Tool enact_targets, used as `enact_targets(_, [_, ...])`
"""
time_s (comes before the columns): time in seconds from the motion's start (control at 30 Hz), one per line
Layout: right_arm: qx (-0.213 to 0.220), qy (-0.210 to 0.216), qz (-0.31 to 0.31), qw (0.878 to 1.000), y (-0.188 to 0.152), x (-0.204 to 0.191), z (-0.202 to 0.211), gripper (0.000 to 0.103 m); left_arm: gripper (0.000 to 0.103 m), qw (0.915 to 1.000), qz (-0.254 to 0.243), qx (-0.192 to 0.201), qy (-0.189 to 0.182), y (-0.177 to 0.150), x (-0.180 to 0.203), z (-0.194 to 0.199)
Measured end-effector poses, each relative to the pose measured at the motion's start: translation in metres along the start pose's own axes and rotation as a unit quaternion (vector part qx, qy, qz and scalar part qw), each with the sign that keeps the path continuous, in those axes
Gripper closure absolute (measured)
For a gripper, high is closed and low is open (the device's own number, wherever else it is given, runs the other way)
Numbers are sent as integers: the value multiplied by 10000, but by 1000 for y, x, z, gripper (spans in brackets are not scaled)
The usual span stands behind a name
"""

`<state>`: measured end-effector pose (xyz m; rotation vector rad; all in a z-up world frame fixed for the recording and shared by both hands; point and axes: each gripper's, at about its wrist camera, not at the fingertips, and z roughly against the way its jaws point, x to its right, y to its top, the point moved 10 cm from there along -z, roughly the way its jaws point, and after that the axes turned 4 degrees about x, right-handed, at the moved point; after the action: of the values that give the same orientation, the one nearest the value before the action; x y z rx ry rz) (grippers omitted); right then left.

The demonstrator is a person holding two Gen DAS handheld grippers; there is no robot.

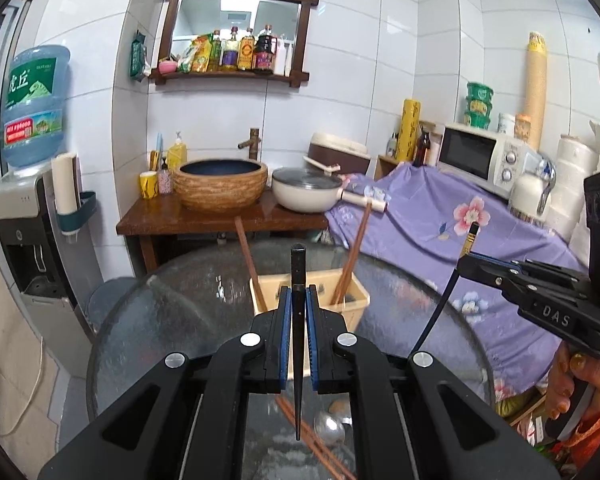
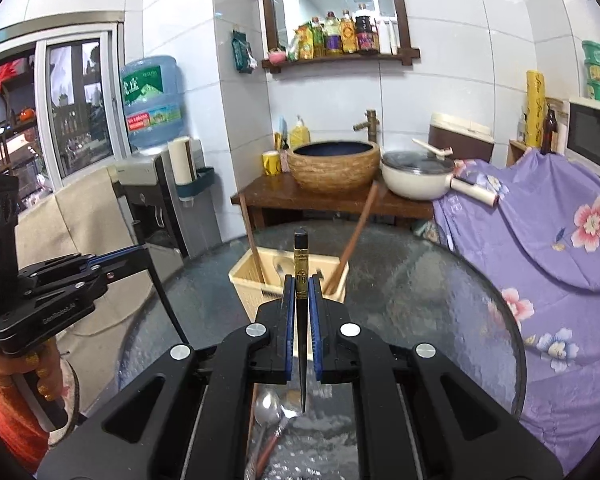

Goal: Organize utensils
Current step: 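Lower both black chopsticks into the holder and open both tools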

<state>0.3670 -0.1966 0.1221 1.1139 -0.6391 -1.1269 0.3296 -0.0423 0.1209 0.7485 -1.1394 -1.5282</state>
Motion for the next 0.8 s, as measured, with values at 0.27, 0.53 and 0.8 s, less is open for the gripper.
enact_targets(0.27, [406, -131, 123, 9990, 76, -9, -5, 95, 96, 9994, -16, 314, 142, 83, -2, -11])
enact_targets(0.53, [698, -513, 154, 9961, 127, -4, -29, 95, 96, 9979, 131, 526, 359, 132, -3, -35])
enact_targets(0.8, [624, -821, 87, 9946, 107, 14, -79, 95, 96, 9964, 162, 351, 760, 106, -16, -83])
